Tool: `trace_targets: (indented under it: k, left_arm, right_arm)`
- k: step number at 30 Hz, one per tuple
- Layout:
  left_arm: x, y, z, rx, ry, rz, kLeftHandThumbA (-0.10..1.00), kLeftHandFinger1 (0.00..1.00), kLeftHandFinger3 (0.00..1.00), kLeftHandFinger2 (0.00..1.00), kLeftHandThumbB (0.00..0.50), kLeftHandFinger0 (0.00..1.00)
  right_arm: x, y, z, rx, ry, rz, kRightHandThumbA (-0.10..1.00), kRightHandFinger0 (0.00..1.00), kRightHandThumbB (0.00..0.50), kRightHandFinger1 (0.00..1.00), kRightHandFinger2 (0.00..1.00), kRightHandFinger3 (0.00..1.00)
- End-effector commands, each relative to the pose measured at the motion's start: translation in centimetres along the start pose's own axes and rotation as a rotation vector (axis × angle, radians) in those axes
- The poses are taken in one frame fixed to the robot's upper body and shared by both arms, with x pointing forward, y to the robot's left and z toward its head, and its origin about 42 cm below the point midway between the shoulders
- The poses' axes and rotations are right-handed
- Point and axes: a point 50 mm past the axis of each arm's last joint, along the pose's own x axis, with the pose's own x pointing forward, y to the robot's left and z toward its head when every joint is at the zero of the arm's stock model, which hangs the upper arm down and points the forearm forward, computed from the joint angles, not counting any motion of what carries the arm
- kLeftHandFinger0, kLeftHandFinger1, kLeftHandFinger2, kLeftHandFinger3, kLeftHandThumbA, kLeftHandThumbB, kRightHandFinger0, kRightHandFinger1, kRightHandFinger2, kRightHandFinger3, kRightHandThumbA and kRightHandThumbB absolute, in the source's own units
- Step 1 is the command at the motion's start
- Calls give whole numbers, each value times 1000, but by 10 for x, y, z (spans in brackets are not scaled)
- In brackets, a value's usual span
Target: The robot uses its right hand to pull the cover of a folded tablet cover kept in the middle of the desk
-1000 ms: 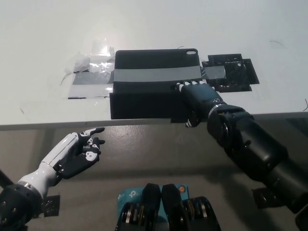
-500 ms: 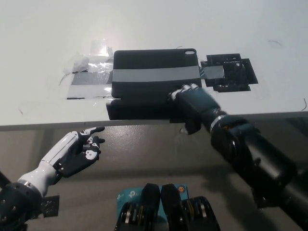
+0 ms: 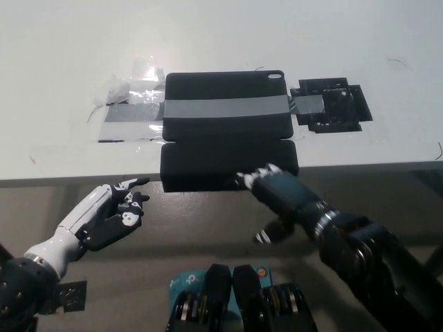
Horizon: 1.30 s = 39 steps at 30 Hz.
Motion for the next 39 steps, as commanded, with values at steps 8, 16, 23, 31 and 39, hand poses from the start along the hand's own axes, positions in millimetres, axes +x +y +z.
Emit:
trace_targets:
  k: [8,16,23,31,39]
  left_arm:
    - [3,15,7,45,5,7,1000,837,1000,958,106,762]
    - [0,11,0,35,22,4,1000,819,1000,943,107,738]
    - [-3,7,-6,28,37,-5,1000,833,1000,962,114,756]
    - [-5,5,-8,18,39,1,1000,822,1000,942,119,739]
    - [-8,6,-4,10,24,8,1000,821,1000,939,142,741]
  right_arm:
    - [-39,-11,-23,151,29,-6,1000,1000,349,947,867,997]
    - [-79,-72,-28,365,-37,-193,1000,1000,242,1000,1000,1000]
    - [-114,-101,-46,672,-79,-388,1000,1000,163,983,1000,1000]
    - [-128,-78,-79,862,4,-544,1000,1000,131,912,925,1000]
    - [-112,-52,-100,946,90,-549,1000,921,111,836,851,1000]
